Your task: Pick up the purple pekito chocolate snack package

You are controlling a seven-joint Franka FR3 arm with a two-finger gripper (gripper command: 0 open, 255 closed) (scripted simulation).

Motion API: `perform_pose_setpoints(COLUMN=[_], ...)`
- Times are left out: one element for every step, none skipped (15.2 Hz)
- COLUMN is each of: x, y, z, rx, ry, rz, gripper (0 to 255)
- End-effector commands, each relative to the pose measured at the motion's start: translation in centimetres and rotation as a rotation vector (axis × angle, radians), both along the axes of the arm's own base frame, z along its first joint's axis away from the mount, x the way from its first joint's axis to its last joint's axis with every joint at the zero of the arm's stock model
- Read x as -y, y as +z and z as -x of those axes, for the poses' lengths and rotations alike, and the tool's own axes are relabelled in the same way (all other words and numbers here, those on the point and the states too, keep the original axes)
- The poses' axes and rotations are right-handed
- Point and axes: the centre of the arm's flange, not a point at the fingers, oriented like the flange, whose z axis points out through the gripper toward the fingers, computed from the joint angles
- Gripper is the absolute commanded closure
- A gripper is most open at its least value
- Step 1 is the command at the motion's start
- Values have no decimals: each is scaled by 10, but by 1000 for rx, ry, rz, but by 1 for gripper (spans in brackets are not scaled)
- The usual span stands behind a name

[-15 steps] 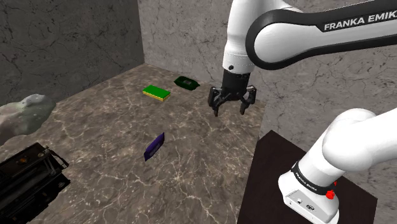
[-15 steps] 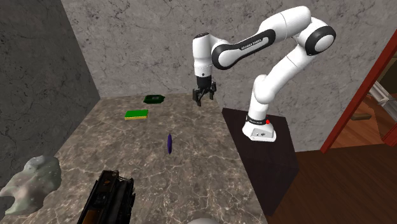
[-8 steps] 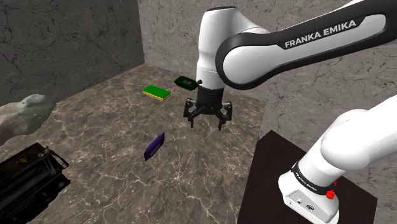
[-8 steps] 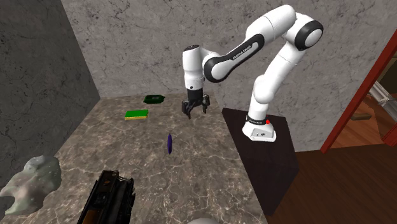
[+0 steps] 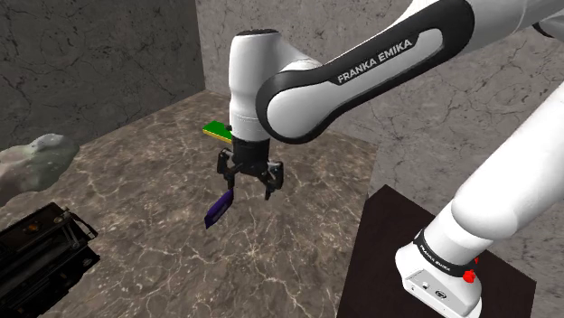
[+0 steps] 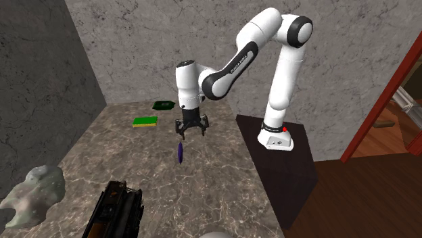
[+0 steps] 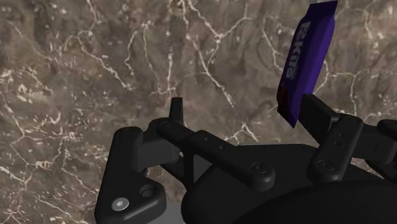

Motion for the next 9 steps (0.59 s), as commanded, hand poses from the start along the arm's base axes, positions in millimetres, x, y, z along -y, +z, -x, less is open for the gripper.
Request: perform_pose_setpoints(x=[-18,-26,-35,-43,-51,-52,-52,-52,-52], y=[-9,-13,-17,-22,-26,-26,-32,-37,-42], z=[-12,-20,-28,-36,-44,-46,-46,-46,-46], rx=[1,1,2,2,2,2,2,2,2], ry=[-64,-92,-120,-149,-177,-180,-180,-180,-180], rz=[-10,-14,-18,-22,-26,-27,-27,-27,-27], gripper=[0,0,0,0,0,0,0,0,0])
